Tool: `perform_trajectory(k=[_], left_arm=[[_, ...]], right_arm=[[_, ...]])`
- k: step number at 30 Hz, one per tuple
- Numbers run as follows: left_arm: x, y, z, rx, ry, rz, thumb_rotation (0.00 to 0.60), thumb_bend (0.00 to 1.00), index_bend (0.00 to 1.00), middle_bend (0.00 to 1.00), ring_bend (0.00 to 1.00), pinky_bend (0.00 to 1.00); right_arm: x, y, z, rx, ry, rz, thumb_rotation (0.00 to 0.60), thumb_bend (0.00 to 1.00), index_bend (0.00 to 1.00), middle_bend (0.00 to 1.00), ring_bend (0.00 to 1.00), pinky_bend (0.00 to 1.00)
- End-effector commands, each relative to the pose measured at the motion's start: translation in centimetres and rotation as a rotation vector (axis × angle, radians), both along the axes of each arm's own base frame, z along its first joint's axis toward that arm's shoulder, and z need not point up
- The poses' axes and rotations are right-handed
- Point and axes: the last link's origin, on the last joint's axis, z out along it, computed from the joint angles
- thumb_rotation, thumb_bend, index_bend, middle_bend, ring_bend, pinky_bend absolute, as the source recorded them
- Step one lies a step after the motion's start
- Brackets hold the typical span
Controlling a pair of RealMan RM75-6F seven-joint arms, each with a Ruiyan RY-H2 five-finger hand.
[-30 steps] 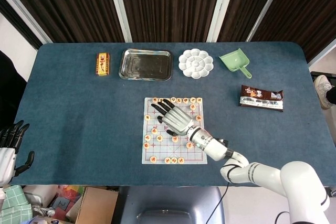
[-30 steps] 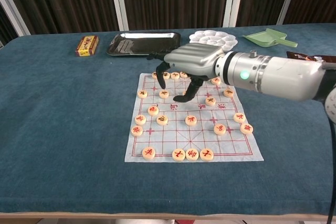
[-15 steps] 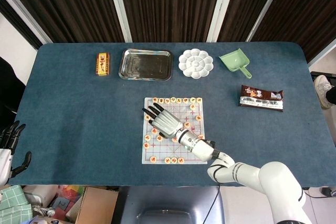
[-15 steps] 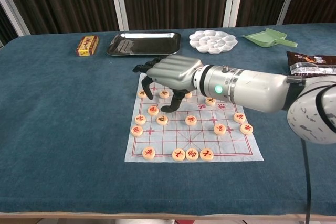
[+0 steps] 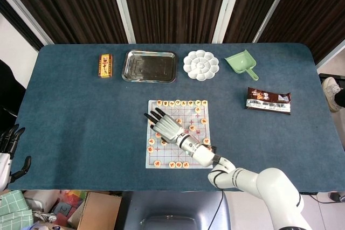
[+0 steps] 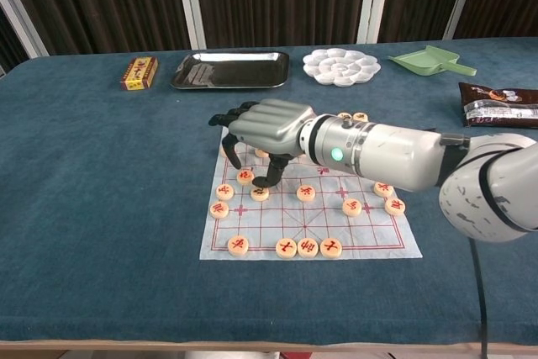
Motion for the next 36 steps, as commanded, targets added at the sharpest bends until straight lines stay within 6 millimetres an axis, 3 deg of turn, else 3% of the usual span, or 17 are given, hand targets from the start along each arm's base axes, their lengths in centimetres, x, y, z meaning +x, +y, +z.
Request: perform_trajectory(k=[1, 28, 36], left_arm=[[-0.02, 0.00, 0.06, 0.002, -0.001, 0.001, 0.600, 0.44, 0.00, 0.00, 0.00, 0.06], [-0.19, -0.10, 0.33, 0.004, -0.008, 0.006, 0.600, 0.44, 0.00, 0.00, 0.00, 0.06], [-0.20, -0.11, 0.34, 0.003, -0.008, 0.005, 0.600, 0.44, 0.00, 0.00, 0.00, 0.06]], right_arm=[[0.07, -0.01, -0.09, 0.000, 0.002, 0.001, 0.600, 0.44, 0.56, 0.04, 0.00, 0.00], [0.74, 0.09, -1.03, -0.009, 0.034, -0.004, 0.600, 0.44, 0.60, 0.05, 0.00, 0.00], [0.93, 0.13, -0.89, -0.013, 0.023, 0.000, 0.600, 0.44, 0.66, 0.08, 0.00, 0.00]])
